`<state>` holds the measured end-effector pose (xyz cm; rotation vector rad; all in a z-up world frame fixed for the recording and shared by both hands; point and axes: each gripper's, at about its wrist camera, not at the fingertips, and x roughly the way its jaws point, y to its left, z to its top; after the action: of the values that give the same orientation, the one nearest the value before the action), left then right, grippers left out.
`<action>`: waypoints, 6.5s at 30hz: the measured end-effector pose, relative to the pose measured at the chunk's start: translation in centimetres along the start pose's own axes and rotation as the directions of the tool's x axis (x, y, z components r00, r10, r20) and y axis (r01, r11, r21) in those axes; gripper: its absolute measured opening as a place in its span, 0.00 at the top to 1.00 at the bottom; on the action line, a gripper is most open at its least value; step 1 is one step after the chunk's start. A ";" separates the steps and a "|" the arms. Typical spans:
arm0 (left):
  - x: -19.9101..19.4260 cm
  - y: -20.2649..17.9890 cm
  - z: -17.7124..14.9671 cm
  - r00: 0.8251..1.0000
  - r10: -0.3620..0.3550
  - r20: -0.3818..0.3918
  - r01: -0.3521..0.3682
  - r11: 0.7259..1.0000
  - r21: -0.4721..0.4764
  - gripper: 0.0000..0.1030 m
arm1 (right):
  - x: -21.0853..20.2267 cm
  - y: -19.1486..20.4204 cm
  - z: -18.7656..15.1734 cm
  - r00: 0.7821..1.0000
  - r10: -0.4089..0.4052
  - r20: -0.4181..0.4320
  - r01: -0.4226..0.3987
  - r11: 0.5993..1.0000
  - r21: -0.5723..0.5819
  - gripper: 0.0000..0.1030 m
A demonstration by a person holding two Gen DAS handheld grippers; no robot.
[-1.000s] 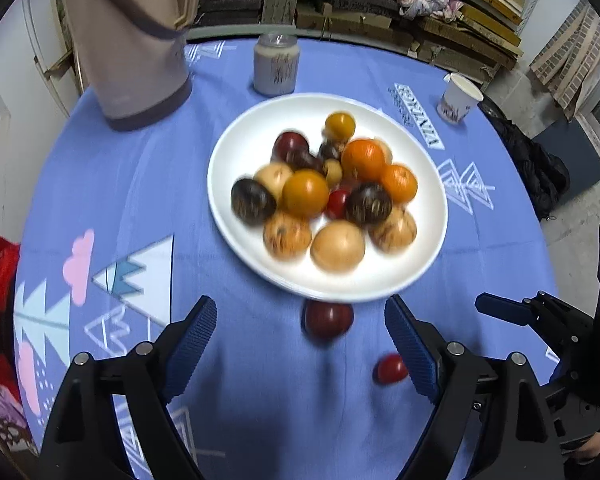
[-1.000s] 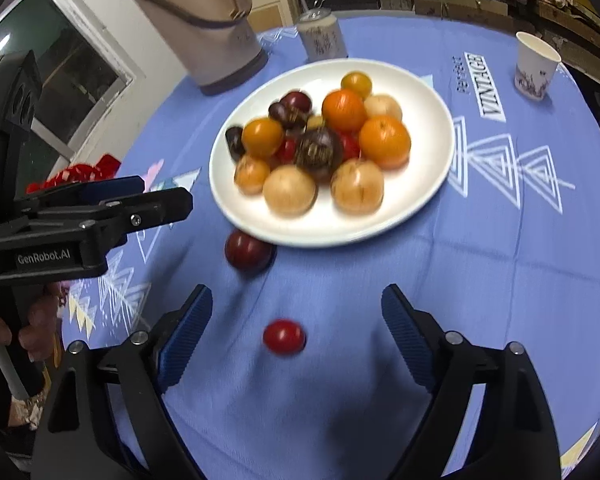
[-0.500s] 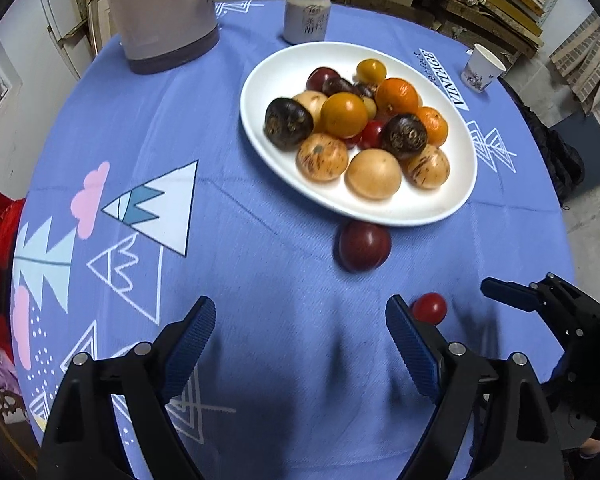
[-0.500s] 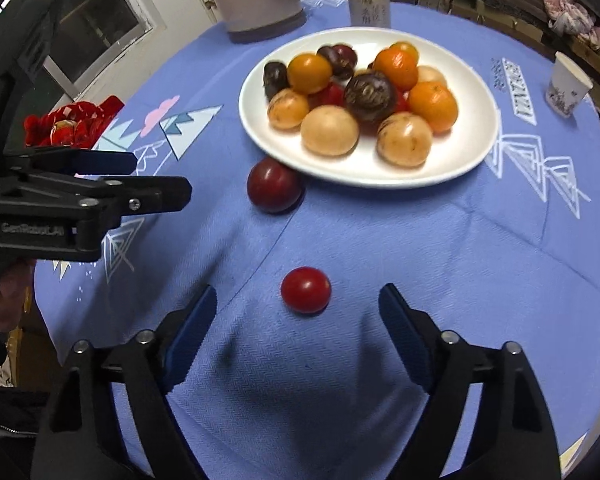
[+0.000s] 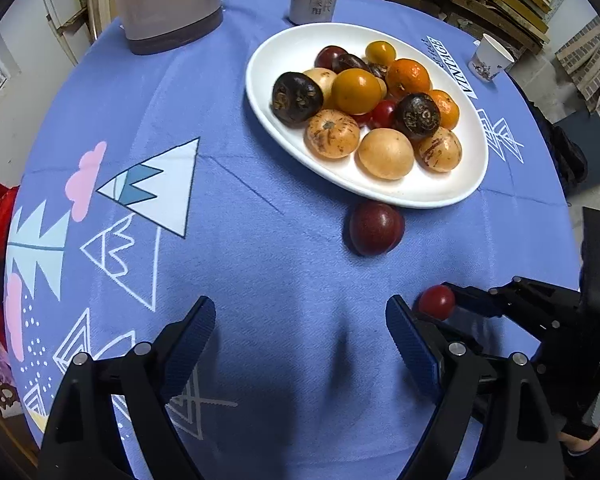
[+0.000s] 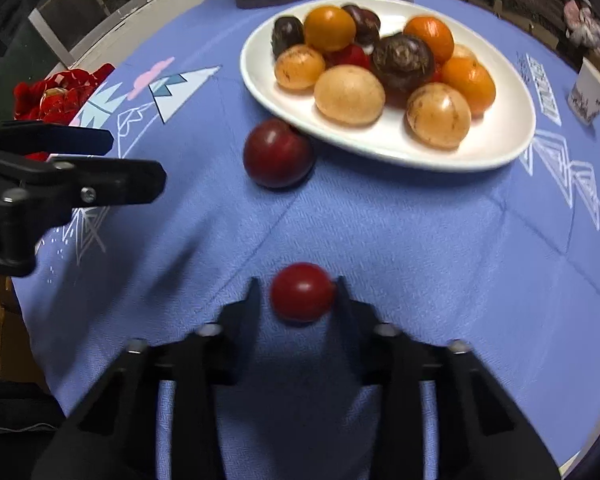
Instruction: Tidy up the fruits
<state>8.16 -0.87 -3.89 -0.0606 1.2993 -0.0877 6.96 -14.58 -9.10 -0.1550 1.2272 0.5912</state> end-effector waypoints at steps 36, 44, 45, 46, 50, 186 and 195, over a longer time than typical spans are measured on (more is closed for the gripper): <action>6.3 -5.8 4.0 0.999 -0.034 -0.027 0.037 0.994 0.099 0.63 | -3.2 -5.4 -0.7 0.996 0.059 0.072 -0.069 0.985 0.157 0.69; 4.3 -3.4 2.4 0.999 -0.041 -0.030 0.042 0.998 0.056 0.63 | -5.2 -5.5 -0.8 0.993 0.042 0.111 -0.060 0.985 0.163 0.69; 3.8 -2.9 2.2 0.999 -0.043 -0.026 0.045 0.998 0.047 0.63 | -5.3 -5.6 -0.7 0.993 0.040 0.114 -0.058 0.985 0.165 0.69; 3.4 -2.5 2.1 0.999 -0.043 -0.020 0.044 0.998 0.039 0.63 | -5.5 -5.7 -0.7 0.992 0.039 0.119 -0.059 0.984 0.169 0.69; 1.6 -1.5 1.7 0.999 -0.043 0.006 0.043 0.999 0.017 0.63 | -6.5 -6.2 -0.4 0.989 0.034 0.141 -0.060 0.981 0.183 0.69; -6.8 0.4 -3.3 0.994 0.068 0.081 -0.063 0.996 -0.060 0.04 | -10.8 0.0 -1.7 0.972 -0.173 0.161 0.125 0.955 0.270 0.05; -6.4 0.1 -3.3 0.995 0.059 0.077 -0.058 0.998 -0.025 0.04 | -10.5 0.0 -2.3 0.971 -0.190 0.148 0.138 0.942 0.306 0.05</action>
<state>3.24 -0.14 1.39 -0.0453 1.2235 -0.0201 2.86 -19.17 -0.24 0.0445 1.1037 0.2648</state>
